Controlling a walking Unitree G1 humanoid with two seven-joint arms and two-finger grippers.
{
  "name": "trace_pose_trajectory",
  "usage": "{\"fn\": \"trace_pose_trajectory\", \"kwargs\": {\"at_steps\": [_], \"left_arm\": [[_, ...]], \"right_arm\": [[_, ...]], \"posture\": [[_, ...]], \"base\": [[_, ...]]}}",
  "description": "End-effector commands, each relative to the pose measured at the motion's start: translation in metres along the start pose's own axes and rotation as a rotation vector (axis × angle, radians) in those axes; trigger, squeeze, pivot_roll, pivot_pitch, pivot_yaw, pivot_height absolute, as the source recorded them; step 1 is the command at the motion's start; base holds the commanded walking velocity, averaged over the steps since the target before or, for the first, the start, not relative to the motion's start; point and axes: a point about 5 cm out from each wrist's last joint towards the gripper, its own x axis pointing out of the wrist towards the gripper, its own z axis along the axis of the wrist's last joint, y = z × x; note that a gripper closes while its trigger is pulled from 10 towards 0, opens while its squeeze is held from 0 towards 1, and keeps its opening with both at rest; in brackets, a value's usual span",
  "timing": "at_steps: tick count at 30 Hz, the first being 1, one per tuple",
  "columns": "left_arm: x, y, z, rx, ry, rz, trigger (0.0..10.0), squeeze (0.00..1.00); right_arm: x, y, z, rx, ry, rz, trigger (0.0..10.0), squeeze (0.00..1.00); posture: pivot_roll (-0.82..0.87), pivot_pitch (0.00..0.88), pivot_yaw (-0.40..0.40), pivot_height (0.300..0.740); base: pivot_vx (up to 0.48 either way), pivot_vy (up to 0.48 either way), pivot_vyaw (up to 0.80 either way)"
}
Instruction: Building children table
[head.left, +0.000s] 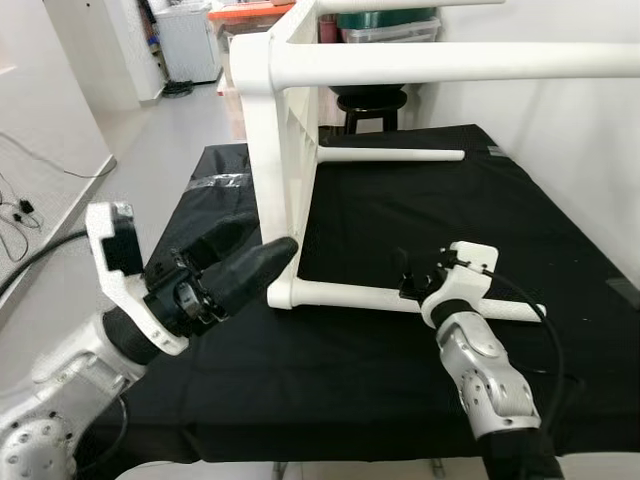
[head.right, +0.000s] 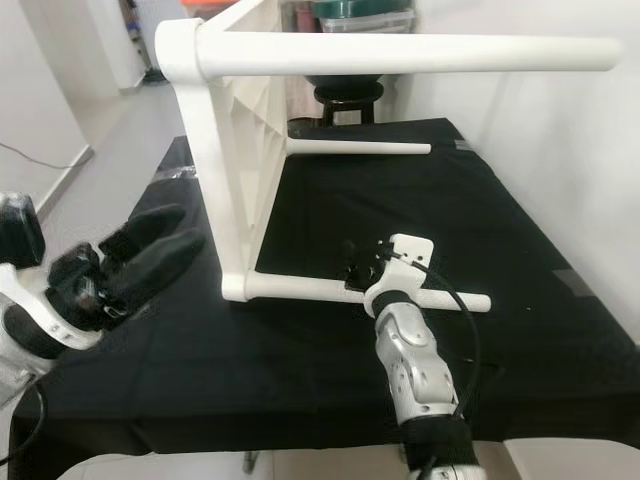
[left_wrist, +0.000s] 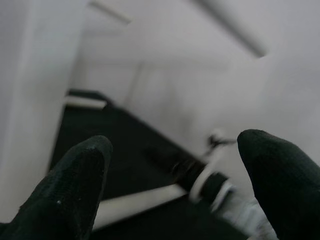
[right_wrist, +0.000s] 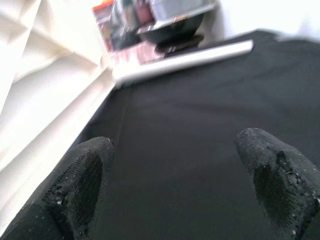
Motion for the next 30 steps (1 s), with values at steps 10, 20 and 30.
{"fn": "trace_pose_trajectory", "kwargs": {"at_steps": [10, 20, 30], "left_arm": [[0.005, 0.023, -0.052, 0.064, 0.137, 0.196, 10.0, 0.00], [0.012, 0.020, -0.070, 0.169, 0.152, 0.202, 10.0, 0.00], [0.007, 0.035, -0.077, 0.214, 0.160, 0.280, 10.0, 0.00]], "right_arm": [[0.005, 0.001, -0.007, -0.081, 0.011, -0.043, 10.0, 0.00], [0.010, -0.004, -0.010, -0.107, 0.020, -0.074, 10.0, 0.00], [0.009, -0.002, -0.019, -0.110, 0.047, -0.055, 10.0, 0.00]], "posture": [[-0.01, 0.000, 0.040, 0.740], [-0.02, 0.000, 0.040, 0.740], [-0.02, 0.000, 0.051, 0.740]], "base": [[0.000, 0.000, 0.00], [0.000, 0.000, 0.00], [0.000, -0.283, 0.00]]}}
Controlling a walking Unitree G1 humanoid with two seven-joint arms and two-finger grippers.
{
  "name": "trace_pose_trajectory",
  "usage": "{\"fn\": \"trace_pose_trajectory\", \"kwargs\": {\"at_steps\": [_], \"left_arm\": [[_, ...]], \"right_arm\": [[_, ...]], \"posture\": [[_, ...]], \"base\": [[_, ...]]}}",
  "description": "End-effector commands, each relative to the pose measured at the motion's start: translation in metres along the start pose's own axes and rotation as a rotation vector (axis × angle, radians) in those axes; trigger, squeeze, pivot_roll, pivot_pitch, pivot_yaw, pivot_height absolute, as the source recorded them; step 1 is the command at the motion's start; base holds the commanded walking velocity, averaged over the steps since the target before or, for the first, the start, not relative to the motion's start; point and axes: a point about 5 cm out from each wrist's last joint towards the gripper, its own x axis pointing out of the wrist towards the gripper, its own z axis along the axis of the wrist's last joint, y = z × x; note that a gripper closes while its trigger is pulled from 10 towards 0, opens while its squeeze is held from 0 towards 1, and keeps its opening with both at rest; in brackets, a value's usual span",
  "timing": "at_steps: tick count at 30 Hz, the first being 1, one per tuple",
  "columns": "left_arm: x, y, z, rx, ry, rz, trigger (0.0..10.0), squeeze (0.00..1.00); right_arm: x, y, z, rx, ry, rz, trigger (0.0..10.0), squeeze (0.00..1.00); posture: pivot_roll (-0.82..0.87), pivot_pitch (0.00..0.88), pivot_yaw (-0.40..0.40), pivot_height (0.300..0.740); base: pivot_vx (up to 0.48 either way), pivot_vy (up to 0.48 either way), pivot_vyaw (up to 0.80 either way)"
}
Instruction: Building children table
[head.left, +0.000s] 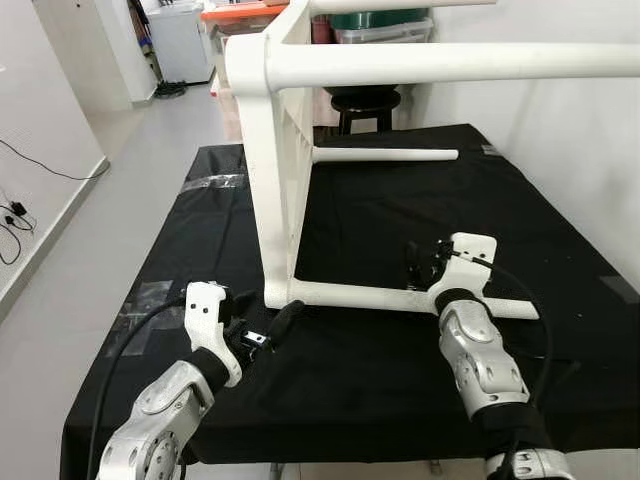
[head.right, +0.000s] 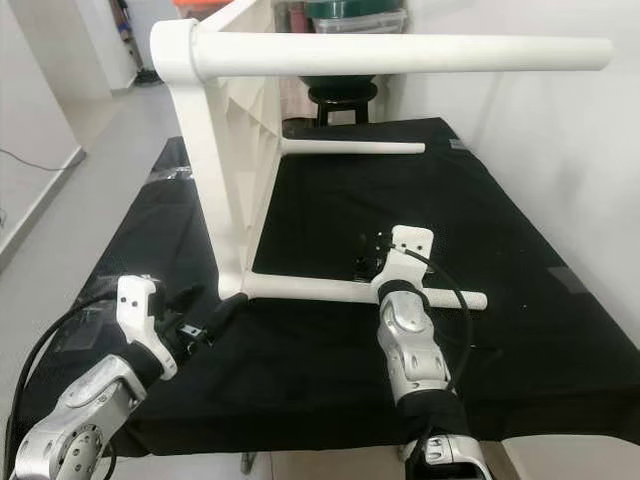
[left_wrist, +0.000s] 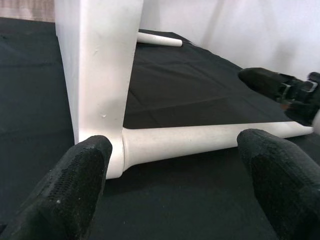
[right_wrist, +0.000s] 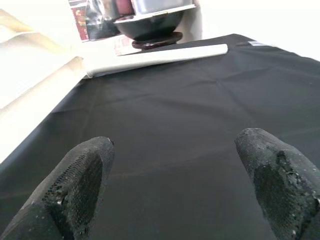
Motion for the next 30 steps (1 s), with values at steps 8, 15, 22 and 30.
{"fn": "trace_pose_trajectory", "kwargs": {"at_steps": [8, 15, 22, 30], "left_arm": [[0.003, 0.005, -0.012, -0.007, 0.013, 0.057, 10.0, 0.00], [-0.004, 0.012, -0.021, 0.084, 0.036, 0.107, 10.0, 0.00], [-0.022, 0.020, -0.035, 0.135, 0.071, 0.182, 10.0, 0.00], [-0.012, 0.023, -0.017, 0.186, -0.005, 0.205, 10.0, 0.00]], "right_arm": [[-0.002, 0.003, -0.008, -0.005, 0.034, 0.030, 10.0, 0.00], [-0.017, 0.006, -0.023, -0.021, 0.057, 0.046, 10.0, 0.00], [-0.053, 0.011, -0.038, -0.009, 0.042, 0.161, 10.0, 0.00], [-0.043, 0.016, -0.023, 0.022, -0.002, 0.197, 10.0, 0.00]], "posture": [[-0.03, 0.000, 0.054, 0.740], [-0.04, 0.000, 0.057, 0.740], [-0.05, 0.000, 0.067, 0.740], [-0.08, 0.000, 0.080, 0.740]], "base": [[0.000, -0.117, 0.00], [0.000, 0.000, 0.00], [0.000, 0.000, 0.00], [0.000, 0.000, 0.00]]}}
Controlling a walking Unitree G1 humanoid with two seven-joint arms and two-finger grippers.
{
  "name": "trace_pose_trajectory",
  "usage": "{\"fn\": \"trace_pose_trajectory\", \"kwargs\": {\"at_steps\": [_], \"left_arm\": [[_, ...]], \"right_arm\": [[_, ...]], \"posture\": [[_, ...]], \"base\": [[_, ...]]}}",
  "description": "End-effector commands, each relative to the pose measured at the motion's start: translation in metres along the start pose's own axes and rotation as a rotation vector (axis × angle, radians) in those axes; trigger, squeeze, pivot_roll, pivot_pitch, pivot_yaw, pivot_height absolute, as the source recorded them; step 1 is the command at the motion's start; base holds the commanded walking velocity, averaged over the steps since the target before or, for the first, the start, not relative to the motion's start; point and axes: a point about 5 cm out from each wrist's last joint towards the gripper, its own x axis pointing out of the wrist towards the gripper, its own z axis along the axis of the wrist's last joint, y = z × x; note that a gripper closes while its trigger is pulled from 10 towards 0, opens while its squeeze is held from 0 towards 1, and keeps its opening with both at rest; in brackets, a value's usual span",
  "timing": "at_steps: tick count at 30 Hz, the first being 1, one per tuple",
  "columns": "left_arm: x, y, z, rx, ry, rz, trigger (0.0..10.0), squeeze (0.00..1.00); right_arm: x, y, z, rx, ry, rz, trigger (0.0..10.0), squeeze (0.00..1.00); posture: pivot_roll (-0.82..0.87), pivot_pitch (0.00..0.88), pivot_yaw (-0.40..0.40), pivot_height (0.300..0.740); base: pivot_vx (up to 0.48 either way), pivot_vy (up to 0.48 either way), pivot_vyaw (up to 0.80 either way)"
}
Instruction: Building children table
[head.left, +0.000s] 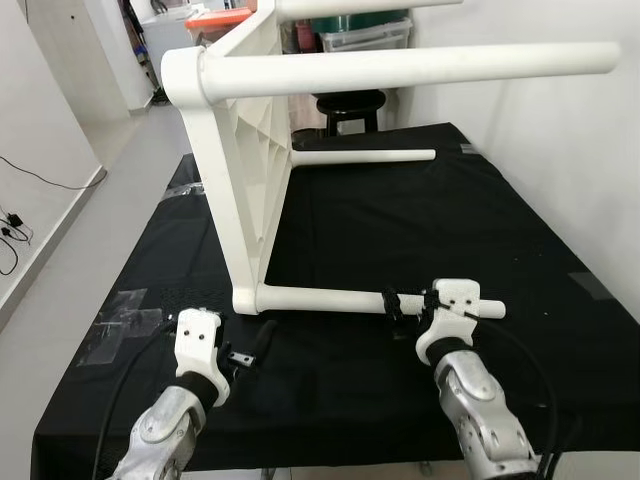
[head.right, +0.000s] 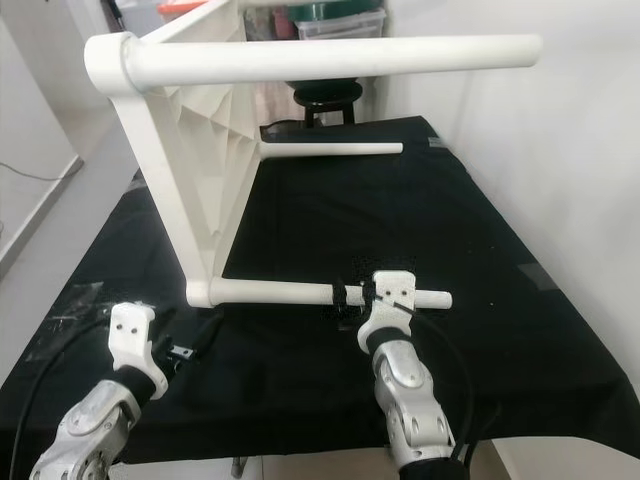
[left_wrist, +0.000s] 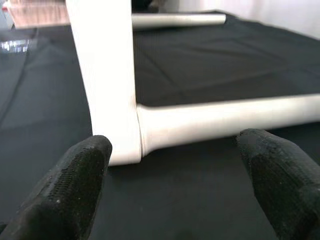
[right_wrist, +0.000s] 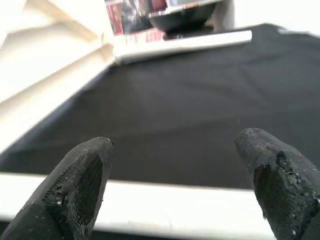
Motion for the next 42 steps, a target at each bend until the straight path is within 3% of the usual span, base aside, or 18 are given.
{"fn": "trace_pose_trajectory", "kwargs": {"at_steps": [1, 5, 17, 29, 33, 42], "left_arm": [[0.001, 0.006, 0.004, 0.017, -0.014, 0.016, 10.0, 0.00], [0.003, -0.009, -0.001, 0.038, -0.006, -0.036, 10.0, 0.00], [0.007, -0.004, 0.000, 0.037, -0.013, 0.020, 10.0, 0.00], [0.012, -0.005, -0.002, 0.028, -0.001, 0.007, 10.0, 0.00], [0.012, -0.003, -0.002, 0.071, 0.005, 0.022, 10.0, 0.00], [0.016, 0.001, 0.003, 0.068, -0.008, 0.028, 10.0, 0.00]], "right_arm": [[0.002, 0.006, 0.003, 0.015, -0.016, 0.020, 10.0, 0.00], [0.005, 0.014, 0.007, 0.000, -0.042, 0.046, 10.0, 0.00], [0.006, 0.015, 0.013, -0.015, -0.053, 0.067, 10.0, 0.00], [0.010, 0.014, 0.020, -0.058, -0.098, 0.057, 10.0, 0.00], [0.015, 0.013, 0.021, -0.059, -0.101, 0.049, 10.0, 0.00], [0.021, 0.011, 0.032, -0.091, -0.152, 0.029, 10.0, 0.00]], "posture": [[-0.08, 0.000, 0.080, 0.740], [-0.08, 0.000, 0.090, 0.740], [-0.07, 0.000, 0.094, 0.740], [-0.07, 0.000, 0.095, 0.740], [-0.04, 0.000, 0.091, 0.740], [-0.04, 0.000, 0.096, 0.740]], "base": [[0.000, 0.000, 0.00], [0.000, -0.352, 0.00], [0.000, -0.039, 0.00], [0.000, 0.000, 0.00], [0.000, 0.240, 0.00], [0.000, 0.000, 0.00]]}}
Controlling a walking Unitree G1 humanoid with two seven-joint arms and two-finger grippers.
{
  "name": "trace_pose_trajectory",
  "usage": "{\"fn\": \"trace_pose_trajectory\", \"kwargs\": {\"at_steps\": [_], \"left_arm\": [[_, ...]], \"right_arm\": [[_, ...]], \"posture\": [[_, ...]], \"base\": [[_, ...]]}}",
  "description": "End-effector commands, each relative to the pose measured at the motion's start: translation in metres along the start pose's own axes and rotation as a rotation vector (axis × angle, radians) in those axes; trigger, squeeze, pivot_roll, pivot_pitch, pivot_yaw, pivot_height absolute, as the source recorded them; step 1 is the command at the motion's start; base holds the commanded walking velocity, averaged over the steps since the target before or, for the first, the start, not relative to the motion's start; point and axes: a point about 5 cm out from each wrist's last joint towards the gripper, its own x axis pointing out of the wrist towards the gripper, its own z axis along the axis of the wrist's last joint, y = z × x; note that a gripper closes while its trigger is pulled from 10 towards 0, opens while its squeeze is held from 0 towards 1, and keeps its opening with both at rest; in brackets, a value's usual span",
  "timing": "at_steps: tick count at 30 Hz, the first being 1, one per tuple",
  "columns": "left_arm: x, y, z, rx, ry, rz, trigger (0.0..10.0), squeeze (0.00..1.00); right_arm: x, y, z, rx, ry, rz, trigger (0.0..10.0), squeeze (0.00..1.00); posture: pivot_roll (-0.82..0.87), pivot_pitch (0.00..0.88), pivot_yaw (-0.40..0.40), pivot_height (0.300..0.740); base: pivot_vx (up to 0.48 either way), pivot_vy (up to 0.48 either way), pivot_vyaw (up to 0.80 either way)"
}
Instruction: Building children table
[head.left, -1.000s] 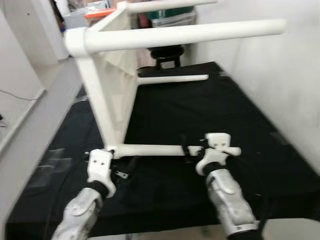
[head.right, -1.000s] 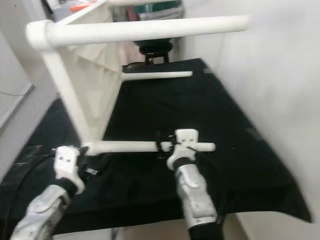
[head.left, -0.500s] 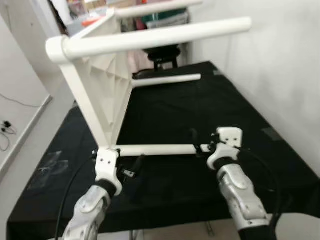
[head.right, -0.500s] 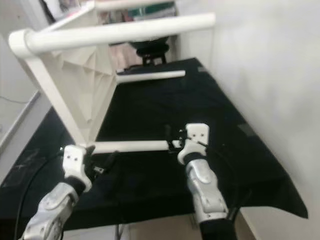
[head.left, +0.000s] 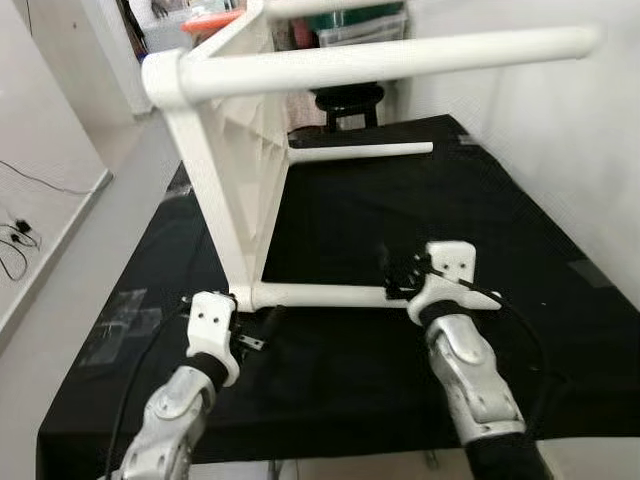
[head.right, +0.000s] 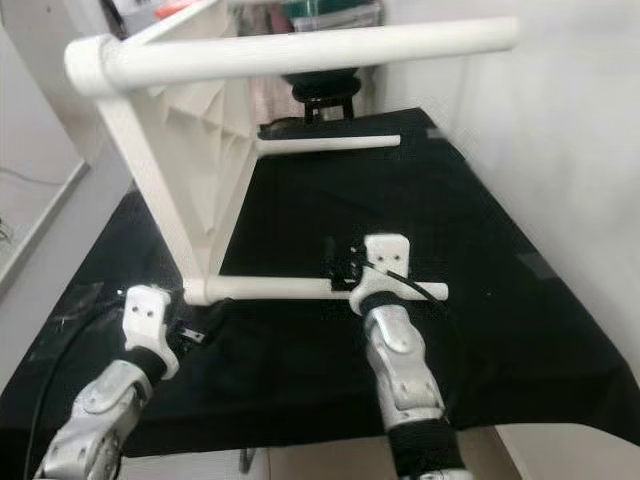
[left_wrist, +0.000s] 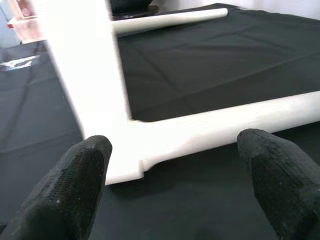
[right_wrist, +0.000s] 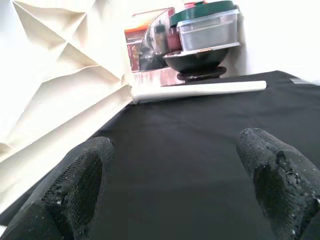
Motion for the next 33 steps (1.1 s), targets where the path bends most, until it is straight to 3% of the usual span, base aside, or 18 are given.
{"fn": "trace_pose_trajectory", "kwargs": {"at_steps": [1, 10, 16, 22, 33], "left_arm": [[0.001, 0.004, 0.004, 0.010, -0.007, 0.006, 10.0, 0.00], [0.008, -0.014, 0.024, -0.045, -0.079, -0.152, 10.0, 0.00], [0.008, -0.019, 0.022, -0.058, -0.071, -0.176, 10.0, 0.00], [0.006, -0.022, 0.019, -0.066, -0.052, -0.187, 10.0, 0.00], [0.006, -0.023, 0.019, -0.063, -0.049, -0.197, 10.0, 0.00]], "right_arm": [[0.001, -0.001, 0.001, -0.012, -0.009, -0.011, 10.0, 0.00], [0.008, -0.015, 0.009, -0.022, -0.021, -0.068, 10.0, 0.00], [0.007, -0.012, 0.009, -0.019, -0.029, -0.050, 10.0, 0.00], [0.003, -0.003, 0.011, -0.026, -0.067, 0.048, 10.0, 0.00], [0.004, -0.005, 0.009, -0.040, -0.044, 0.024, 10.0, 0.00]], "posture": [[-0.04, 0.000, 0.096, 0.740], [-0.05, 0.000, 0.103, 0.740], [-0.05, 0.000, 0.098, 0.740], [-0.05, 0.000, 0.092, 0.740], [-0.05, 0.000, 0.092, 0.740]], "base": [[0.000, 0.000, 0.00], [0.095, 0.000, -0.36], [0.326, 0.000, 0.00], [0.310, 0.000, 0.13], [0.235, 0.000, 0.00]]}}
